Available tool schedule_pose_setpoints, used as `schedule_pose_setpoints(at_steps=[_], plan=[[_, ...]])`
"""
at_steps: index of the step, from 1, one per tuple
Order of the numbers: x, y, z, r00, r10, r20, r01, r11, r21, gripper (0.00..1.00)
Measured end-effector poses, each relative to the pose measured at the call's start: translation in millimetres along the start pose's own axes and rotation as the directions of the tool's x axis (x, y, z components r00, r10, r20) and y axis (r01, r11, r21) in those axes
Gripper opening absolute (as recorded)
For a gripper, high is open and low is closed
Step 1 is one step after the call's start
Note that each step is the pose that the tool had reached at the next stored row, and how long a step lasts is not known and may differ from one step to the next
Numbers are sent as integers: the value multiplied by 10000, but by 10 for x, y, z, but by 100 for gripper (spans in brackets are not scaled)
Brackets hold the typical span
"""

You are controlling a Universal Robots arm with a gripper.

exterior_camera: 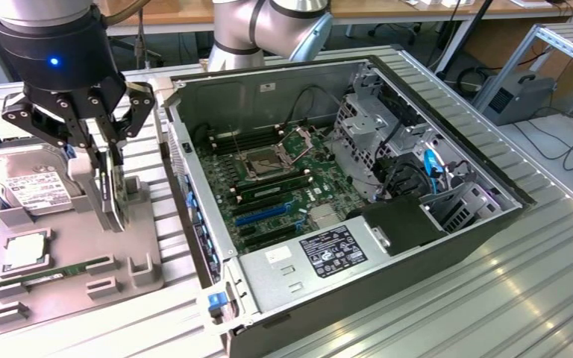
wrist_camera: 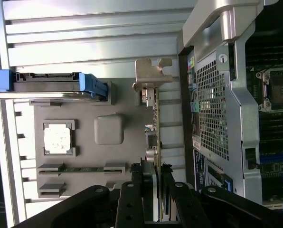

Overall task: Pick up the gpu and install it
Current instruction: 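Pick up the gpu and move the gpu toward the slot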

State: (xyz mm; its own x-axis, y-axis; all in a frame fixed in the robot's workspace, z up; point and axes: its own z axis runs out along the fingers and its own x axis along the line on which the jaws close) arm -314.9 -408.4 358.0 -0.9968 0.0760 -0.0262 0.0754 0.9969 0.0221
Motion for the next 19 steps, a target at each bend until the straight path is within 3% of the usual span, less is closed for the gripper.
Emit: schedule_pose_setpoints(at_steps=[19], plan=[[-3,2,-97,10000,0,0,0,10000,0,27]])
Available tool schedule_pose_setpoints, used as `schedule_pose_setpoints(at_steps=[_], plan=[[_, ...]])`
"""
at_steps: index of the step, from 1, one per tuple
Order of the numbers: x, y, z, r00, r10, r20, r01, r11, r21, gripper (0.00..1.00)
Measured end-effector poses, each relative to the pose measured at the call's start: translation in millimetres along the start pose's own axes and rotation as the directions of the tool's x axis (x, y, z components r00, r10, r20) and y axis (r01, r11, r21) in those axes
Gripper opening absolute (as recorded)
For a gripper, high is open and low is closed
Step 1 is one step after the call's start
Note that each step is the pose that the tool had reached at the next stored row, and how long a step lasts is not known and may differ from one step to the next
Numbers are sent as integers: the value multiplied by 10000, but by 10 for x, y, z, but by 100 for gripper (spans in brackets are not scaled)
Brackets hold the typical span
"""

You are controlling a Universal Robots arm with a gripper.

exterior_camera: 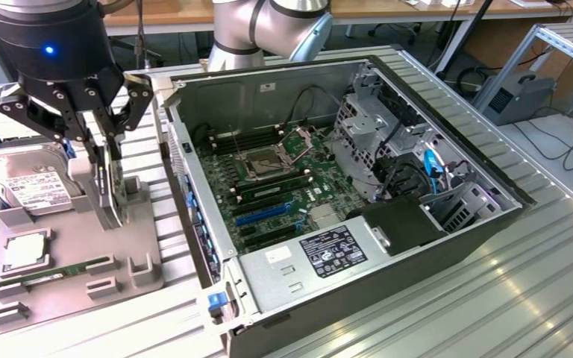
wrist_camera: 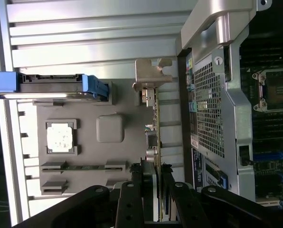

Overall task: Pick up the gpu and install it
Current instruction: 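Pick up the gpu and move the gpu toward the slot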

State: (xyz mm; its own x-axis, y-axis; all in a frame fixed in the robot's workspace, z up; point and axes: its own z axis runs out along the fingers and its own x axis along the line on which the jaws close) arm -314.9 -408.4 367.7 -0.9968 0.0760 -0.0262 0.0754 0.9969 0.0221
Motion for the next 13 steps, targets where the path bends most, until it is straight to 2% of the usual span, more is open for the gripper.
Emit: schedule_pose_setpoints(at_steps=[13], plan=[[-1,1,-56,10000,0,0,0,10000,0,27]])
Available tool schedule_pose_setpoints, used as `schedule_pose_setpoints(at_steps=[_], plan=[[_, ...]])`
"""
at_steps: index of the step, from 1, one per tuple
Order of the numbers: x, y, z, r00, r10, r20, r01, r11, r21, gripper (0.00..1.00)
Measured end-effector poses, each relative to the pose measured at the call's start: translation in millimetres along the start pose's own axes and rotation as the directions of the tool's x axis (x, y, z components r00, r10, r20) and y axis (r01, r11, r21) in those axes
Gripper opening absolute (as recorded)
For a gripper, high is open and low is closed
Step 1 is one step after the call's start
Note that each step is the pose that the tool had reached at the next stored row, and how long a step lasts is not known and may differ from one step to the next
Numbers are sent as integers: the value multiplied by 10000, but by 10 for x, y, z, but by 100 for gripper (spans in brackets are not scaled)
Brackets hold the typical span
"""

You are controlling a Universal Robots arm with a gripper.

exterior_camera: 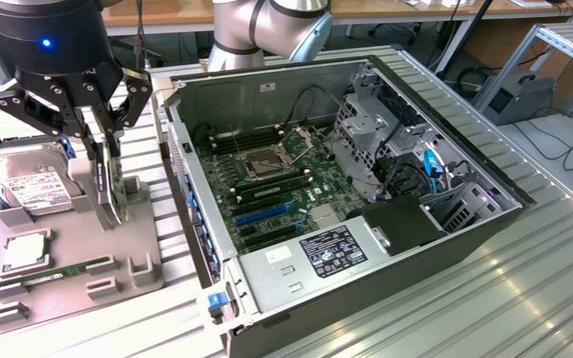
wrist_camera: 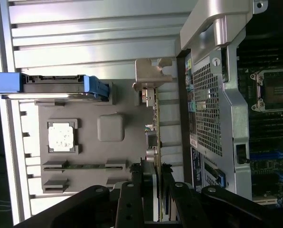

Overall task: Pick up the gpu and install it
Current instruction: 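Pick up the gpu and move the gpu toward the slot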

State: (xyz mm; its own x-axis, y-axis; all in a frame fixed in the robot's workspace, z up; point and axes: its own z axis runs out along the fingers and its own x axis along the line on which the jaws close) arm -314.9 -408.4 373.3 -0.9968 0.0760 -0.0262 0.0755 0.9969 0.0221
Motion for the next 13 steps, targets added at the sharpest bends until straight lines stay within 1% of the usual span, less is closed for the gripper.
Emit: schedule_pose_setpoints(at_steps=[13], plan=[[-2,1,-57,10000,0,0,0,10000,0,27]])
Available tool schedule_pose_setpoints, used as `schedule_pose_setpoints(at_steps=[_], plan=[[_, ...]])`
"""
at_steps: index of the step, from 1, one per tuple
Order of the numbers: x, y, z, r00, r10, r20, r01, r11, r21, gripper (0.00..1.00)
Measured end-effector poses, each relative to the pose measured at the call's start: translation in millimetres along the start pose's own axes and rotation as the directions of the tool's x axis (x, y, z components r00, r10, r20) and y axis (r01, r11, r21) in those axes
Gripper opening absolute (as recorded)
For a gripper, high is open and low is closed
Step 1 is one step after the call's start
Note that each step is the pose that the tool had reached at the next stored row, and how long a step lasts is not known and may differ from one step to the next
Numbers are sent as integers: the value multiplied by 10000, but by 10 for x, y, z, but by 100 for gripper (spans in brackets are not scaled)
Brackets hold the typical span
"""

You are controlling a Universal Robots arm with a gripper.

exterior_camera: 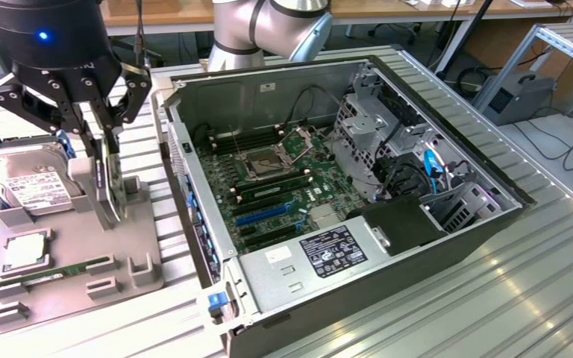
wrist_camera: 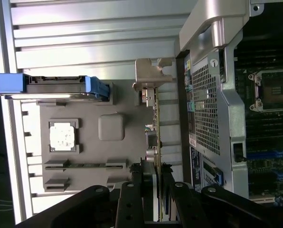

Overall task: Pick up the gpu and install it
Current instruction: 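Pick up the gpu and move the gpu toward the slot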

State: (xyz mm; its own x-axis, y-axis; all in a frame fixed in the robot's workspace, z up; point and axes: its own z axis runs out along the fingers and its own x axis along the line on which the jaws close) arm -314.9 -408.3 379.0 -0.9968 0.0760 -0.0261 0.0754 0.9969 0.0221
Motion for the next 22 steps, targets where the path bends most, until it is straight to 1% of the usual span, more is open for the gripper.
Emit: schedule_pose_setpoints(at_steps=[22], plan=[[-4,3,-133,10000,0,0,0,10000,0,27]])
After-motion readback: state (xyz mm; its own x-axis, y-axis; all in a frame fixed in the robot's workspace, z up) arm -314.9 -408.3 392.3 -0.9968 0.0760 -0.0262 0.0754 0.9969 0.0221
